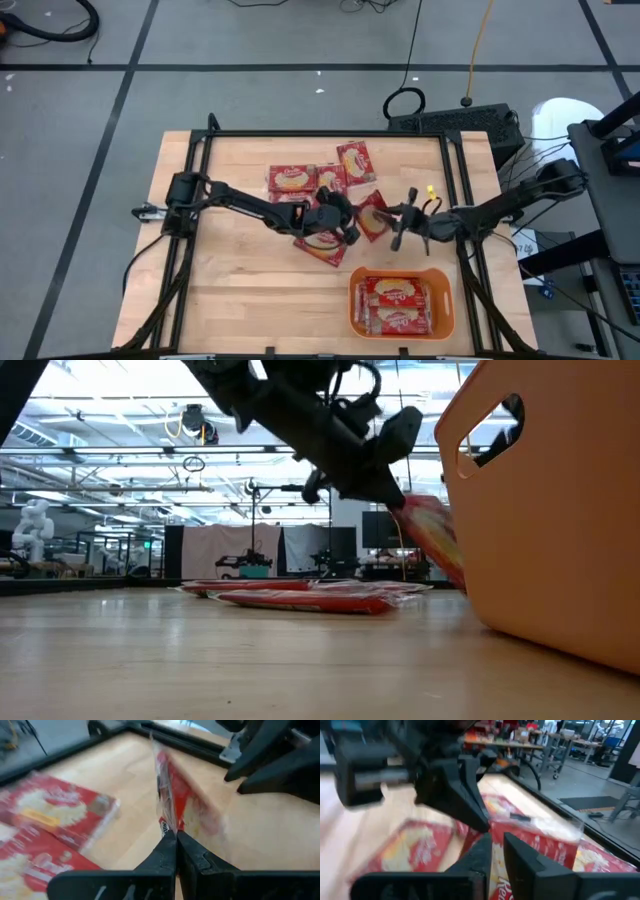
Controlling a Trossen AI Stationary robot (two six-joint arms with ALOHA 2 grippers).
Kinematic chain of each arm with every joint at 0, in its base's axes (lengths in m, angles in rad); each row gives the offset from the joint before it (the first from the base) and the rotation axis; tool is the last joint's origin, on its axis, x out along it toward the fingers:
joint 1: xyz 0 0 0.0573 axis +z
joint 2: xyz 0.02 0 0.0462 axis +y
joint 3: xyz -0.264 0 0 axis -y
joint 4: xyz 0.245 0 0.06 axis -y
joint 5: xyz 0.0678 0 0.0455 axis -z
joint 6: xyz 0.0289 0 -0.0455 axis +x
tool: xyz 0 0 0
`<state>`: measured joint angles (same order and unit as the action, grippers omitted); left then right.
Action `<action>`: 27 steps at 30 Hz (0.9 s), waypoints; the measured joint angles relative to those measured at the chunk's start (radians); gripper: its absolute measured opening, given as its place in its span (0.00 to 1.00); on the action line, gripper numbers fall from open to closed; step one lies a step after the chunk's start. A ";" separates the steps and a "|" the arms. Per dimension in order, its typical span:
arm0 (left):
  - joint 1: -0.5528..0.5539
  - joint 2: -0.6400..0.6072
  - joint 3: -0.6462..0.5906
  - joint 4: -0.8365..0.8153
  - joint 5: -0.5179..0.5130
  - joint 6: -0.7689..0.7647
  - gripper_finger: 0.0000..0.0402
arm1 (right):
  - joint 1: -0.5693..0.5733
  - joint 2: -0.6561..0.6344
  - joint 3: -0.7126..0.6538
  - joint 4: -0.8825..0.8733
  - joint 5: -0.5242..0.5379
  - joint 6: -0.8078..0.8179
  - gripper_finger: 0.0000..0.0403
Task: Sort popcorn bags into baskets
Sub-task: Put the red popcorn bag into the orange bin
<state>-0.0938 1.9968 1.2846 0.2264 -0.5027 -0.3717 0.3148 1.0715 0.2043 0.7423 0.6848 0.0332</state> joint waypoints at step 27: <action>-0.248 -0.049 0.001 0.145 -0.357 0.310 0.00 | 0.062 -0.297 0.000 -0.358 -0.185 0.096 0.54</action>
<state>-0.3418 1.9476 1.2858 0.3713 -0.8597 -0.0618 0.3771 0.7746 0.2045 0.3844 0.4998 0.1288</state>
